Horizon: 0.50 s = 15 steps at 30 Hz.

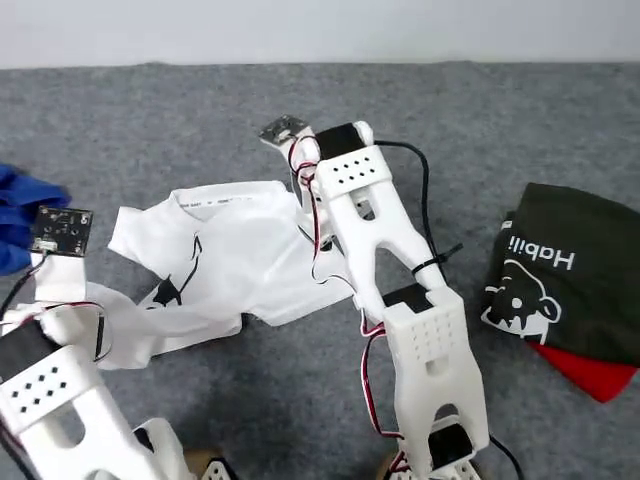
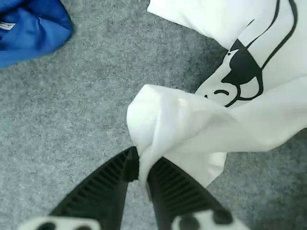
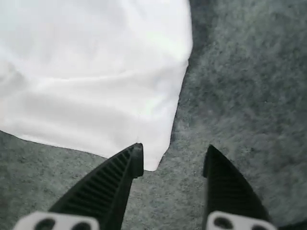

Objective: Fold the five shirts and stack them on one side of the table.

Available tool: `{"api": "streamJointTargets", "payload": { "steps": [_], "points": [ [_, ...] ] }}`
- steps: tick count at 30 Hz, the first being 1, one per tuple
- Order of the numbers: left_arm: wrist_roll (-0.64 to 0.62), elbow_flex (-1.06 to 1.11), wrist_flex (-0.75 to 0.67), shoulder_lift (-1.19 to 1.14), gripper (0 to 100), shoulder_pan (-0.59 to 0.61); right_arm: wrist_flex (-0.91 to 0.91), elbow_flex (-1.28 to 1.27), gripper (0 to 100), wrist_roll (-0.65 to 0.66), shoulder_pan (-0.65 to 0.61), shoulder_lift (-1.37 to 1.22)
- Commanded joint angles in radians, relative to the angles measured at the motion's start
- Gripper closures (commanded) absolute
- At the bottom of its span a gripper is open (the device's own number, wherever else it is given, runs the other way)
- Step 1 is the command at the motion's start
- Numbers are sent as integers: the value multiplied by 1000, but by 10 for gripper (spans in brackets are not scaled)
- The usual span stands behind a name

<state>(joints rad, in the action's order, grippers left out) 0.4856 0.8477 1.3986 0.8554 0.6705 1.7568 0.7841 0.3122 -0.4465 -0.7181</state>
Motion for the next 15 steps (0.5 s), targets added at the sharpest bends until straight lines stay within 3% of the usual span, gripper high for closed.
{"api": "streamJointTargets", "payload": {
  "steps": [1,9,15],
  "points": [
    [15,-5,-15,21,995,-9,44,-6,769,-15,-15,108],
    [12,-5,-15,21,995,-9,41,-279,769,-25,-64,202],
    [12,-5,-15,21,995,-9,16,-296,768,-49,-73,127]
  ]
}}
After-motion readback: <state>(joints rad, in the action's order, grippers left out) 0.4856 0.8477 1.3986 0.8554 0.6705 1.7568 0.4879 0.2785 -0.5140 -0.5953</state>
